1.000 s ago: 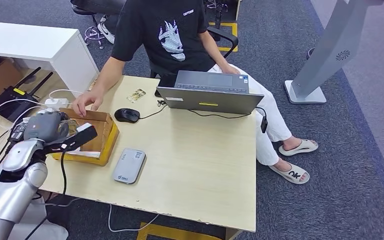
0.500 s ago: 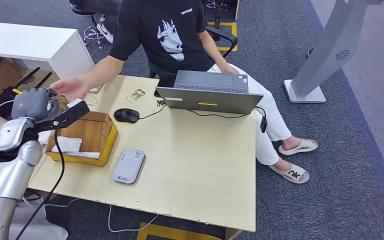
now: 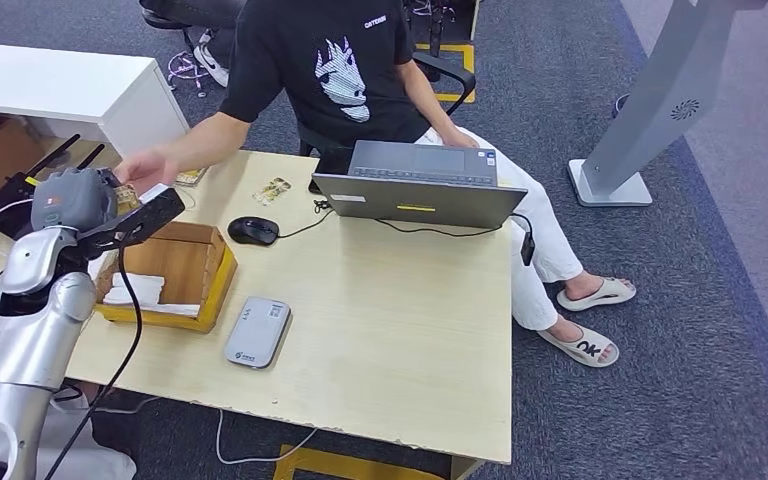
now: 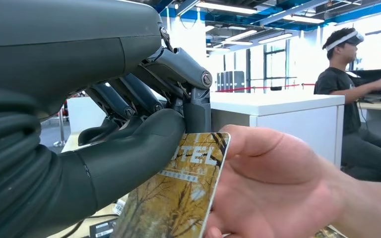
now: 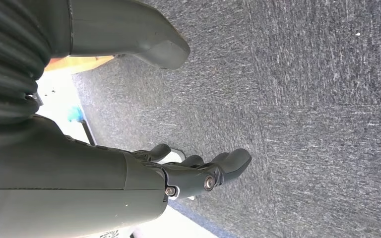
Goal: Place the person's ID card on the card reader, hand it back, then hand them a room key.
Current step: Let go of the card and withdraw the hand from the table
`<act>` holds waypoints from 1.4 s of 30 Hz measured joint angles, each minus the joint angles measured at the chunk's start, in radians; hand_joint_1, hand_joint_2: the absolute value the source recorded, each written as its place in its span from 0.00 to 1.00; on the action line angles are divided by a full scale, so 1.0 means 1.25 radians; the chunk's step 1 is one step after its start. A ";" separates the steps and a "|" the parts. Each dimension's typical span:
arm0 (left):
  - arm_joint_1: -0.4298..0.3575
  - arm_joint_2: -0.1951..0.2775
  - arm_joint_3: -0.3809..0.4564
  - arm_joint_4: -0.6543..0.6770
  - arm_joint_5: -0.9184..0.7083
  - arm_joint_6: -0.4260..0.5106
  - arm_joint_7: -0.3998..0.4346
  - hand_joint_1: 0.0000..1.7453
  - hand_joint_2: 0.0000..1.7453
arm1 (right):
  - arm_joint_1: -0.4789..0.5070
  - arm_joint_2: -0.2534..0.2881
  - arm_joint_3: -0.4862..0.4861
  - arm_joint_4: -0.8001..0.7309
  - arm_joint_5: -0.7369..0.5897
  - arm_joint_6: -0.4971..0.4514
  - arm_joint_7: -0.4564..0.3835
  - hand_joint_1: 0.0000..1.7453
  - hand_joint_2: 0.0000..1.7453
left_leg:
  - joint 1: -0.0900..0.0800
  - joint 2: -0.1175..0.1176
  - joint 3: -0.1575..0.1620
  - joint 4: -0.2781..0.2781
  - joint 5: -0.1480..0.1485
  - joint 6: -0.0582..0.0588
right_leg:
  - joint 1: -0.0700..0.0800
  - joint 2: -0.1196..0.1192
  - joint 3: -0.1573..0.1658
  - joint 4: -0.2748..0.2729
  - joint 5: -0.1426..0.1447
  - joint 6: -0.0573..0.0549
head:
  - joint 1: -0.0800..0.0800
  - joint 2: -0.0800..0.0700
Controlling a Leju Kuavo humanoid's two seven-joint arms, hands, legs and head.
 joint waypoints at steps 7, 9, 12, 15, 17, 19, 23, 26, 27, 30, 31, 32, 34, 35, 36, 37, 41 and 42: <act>0.006 -0.016 0.000 -0.005 0.001 0.002 -0.008 0.61 1.00 | 0.000 0.000 0.000 0.000 0.000 0.000 -0.001 0.00 1.00 | 0.000 0.000 0.000 0.000 0.000 0.000 | 0.000 0.000 0.000 0.000 0.000 0.000 | 0.000 0.000; 0.008 -0.019 0.000 -0.007 0.001 0.002 -0.011 1.00 1.00 | 0.000 0.000 0.000 0.000 0.000 0.000 -0.002 0.00 1.00 | 0.000 0.000 0.000 0.000 0.000 0.000 | 0.000 0.000 0.000 0.000 0.000 0.000 | 0.000 0.000; 0.014 -0.024 0.000 -0.012 0.000 0.003 -0.013 1.00 1.00 | 0.000 0.000 0.000 0.000 0.000 0.000 -0.003 0.00 1.00 | 0.000 0.000 0.000 0.000 0.000 0.000 | 0.000 0.000 0.000 0.000 0.000 0.000 | 0.000 0.000; 0.021 -0.029 0.000 -0.017 0.000 0.004 -0.014 1.00 1.00 | 0.000 0.000 0.000 0.000 0.000 0.000 -0.003 0.00 1.00 | 0.000 0.000 0.000 0.000 0.000 0.000 | 0.000 0.000 0.000 0.000 0.000 0.000 | 0.000 0.000; 0.022 -0.031 0.000 -0.019 0.000 0.005 -0.014 1.00 1.00 | 0.000 0.000 0.000 0.000 0.000 0.000 -0.003 0.00 1.00 | 0.000 0.000 0.000 0.000 0.000 0.000 | 0.000 0.000 0.000 0.000 0.000 0.000 | 0.000 0.000; 0.022 -0.032 0.000 -0.019 0.000 0.005 -0.014 1.00 1.00 | 0.000 0.000 0.000 0.000 0.000 0.000 -0.003 0.00 1.00 | 0.000 0.000 0.000 0.000 0.000 0.000 | 0.000 0.000 0.000 0.000 0.000 0.000 | 0.000 0.000; 0.023 -0.034 0.000 -0.020 0.003 0.005 -0.019 1.00 1.00 | 0.001 0.000 0.000 0.000 0.000 0.000 -0.003 0.00 1.00 | 0.000 0.000 0.000 0.000 0.000 0.000 | 0.000 0.000 0.000 0.000 0.000 0.000 | 0.000 0.000; 0.025 -0.036 0.000 -0.020 0.005 0.004 -0.020 1.00 1.00 | 0.001 0.000 0.000 0.000 0.000 0.000 -0.003 0.00 1.00 | 0.000 0.000 0.000 0.000 0.000 0.000 | 0.000 0.000 0.000 0.000 0.000 0.000 | 0.000 0.000; 0.025 -0.036 0.000 -0.020 0.005 0.004 -0.021 1.00 1.00 | 0.001 0.000 0.000 0.000 0.000 0.000 -0.003 0.00 1.00 | 0.000 0.000 0.000 0.000 0.000 0.000 | 0.000 0.000 0.000 0.000 0.000 0.000 | 0.000 0.000; 0.026 -0.038 0.000 -0.020 0.006 0.004 -0.021 1.00 1.00 | 0.001 0.000 0.000 0.000 0.000 0.000 -0.003 0.00 1.00 | 0.000 0.000 0.000 0.000 0.000 0.000 | 0.000 0.000 0.000 0.000 0.000 0.000 | 0.000 0.000; 0.026 -0.039 0.000 -0.020 0.006 0.004 -0.021 1.00 1.00 | 0.001 0.000 0.000 0.000 0.000 0.000 -0.003 0.00 1.00 | 0.000 0.000 0.000 0.000 0.000 0.000 | 0.000 0.000 0.000 0.000 0.000 0.000 | 0.000 0.000; 0.026 -0.039 0.000 -0.020 0.006 0.004 -0.021 1.00 1.00 | 0.001 0.000 0.000 0.000 0.000 0.000 -0.003 0.00 1.00 | 0.000 0.000 0.000 0.000 0.000 0.000 | 0.000 0.000 0.000 0.000 0.000 0.000 | 0.000 0.000; 0.026 -0.040 0.000 -0.020 0.006 0.004 -0.021 1.00 1.00 | 0.001 0.000 0.000 0.000 0.000 0.000 -0.003 0.00 1.00 | 0.000 0.000 0.000 0.000 0.000 0.000 | 0.000 0.000 0.000 0.000 0.000 0.000 | 0.000 0.000; 0.026 -0.040 0.000 -0.020 0.007 0.004 -0.021 0.85 1.00 | 0.001 0.000 0.000 0.000 0.000 0.000 -0.003 0.00 1.00 | 0.000 0.000 0.000 0.000 0.000 0.000 | 0.000 0.000 0.000 0.000 0.000 0.000 | 0.000 0.000; 0.027 -0.040 0.000 -0.020 0.007 0.004 -0.021 0.60 1.00 | 0.001 0.000 0.000 0.000 0.000 0.000 -0.003 0.00 1.00 | 0.000 0.000 0.000 0.000 0.000 0.000 | 0.000 0.000 0.000 0.000 0.000 0.000 | 0.000 0.000; 0.027 -0.041 0.000 -0.020 0.007 0.004 -0.021 0.35 1.00 | 0.001 0.000 0.000 0.000 0.000 0.000 -0.003 0.00 1.00 | 0.000 0.000 0.000 0.000 0.000 0.000 | 0.000 0.000 0.000 0.000 0.000 0.000 | 0.000 0.000; 0.031 -0.042 0.000 -0.021 0.009 0.010 -0.021 0.00 1.00 | 0.001 0.000 0.000 0.000 0.001 0.000 -0.003 0.00 1.00 | 0.000 0.000 0.000 0.000 0.000 0.000 | 0.000 0.000 0.000 0.000 0.000 0.000 | 0.000 0.000; 0.032 -0.043 0.000 -0.022 0.010 0.012 -0.021 0.00 1.00 | 0.001 0.000 0.000 0.000 0.001 0.000 -0.003 0.00 1.00 | 0.000 0.000 0.000 0.000 0.000 0.000 | 0.000 0.000 0.000 0.000 0.000 0.000 | 0.000 0.000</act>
